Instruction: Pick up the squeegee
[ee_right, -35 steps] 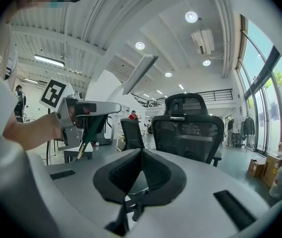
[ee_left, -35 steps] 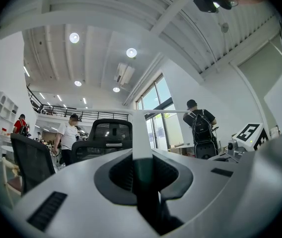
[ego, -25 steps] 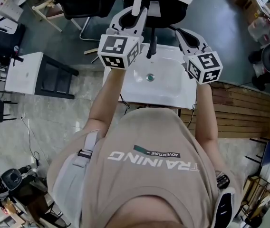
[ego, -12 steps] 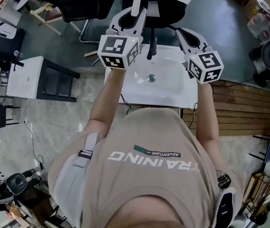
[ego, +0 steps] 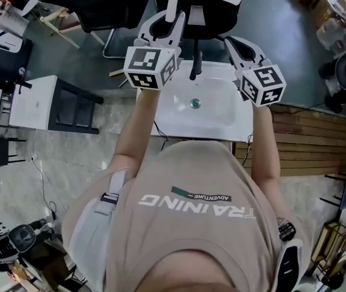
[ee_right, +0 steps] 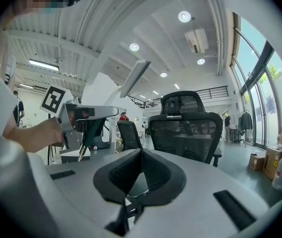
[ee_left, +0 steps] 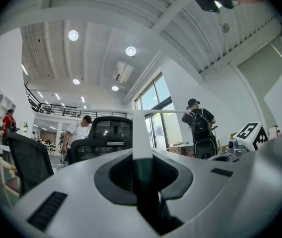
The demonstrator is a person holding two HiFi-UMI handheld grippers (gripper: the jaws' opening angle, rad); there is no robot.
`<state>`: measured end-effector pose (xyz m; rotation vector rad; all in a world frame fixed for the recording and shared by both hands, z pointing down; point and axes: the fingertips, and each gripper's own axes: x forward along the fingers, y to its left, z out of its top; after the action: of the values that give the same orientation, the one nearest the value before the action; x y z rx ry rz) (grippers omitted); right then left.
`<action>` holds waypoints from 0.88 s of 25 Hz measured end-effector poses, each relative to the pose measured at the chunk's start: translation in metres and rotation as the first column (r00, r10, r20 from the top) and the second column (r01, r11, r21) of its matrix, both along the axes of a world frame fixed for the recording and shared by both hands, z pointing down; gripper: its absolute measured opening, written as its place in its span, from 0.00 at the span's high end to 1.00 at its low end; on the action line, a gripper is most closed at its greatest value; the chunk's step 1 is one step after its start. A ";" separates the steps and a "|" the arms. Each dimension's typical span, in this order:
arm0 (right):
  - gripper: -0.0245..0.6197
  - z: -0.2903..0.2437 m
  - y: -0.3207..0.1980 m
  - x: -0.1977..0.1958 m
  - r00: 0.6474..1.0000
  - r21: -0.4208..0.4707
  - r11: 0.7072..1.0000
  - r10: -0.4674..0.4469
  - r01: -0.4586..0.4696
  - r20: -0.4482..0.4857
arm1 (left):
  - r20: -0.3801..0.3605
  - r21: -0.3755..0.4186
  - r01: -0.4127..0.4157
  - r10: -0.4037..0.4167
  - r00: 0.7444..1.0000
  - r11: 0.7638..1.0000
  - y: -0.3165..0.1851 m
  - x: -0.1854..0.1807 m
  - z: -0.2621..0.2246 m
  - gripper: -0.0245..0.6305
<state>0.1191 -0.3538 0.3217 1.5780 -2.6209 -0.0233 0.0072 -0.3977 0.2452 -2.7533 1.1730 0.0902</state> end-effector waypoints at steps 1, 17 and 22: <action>0.91 0.000 0.000 0.000 1.000 -0.001 1.000 -0.002 0.002 0.000 | -0.001 0.001 0.001 -0.001 1.000 1.000 0.000 0.000 0.000 0.87; 0.91 -0.003 0.004 -0.007 0.999 -0.002 1.000 -0.024 0.024 -0.030 | -0.001 -0.001 0.010 -0.010 1.000 1.000 0.003 -0.003 0.000 0.86; 0.91 -0.010 0.006 -0.008 0.999 0.013 1.000 -0.023 0.024 -0.041 | -0.002 -0.002 0.013 -0.013 1.000 1.000 0.005 -0.006 -0.002 0.87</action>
<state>0.1108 -0.3475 0.3114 1.5341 -2.6135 -0.0743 0.0011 -0.3929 0.2437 -2.7476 1.1916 0.0904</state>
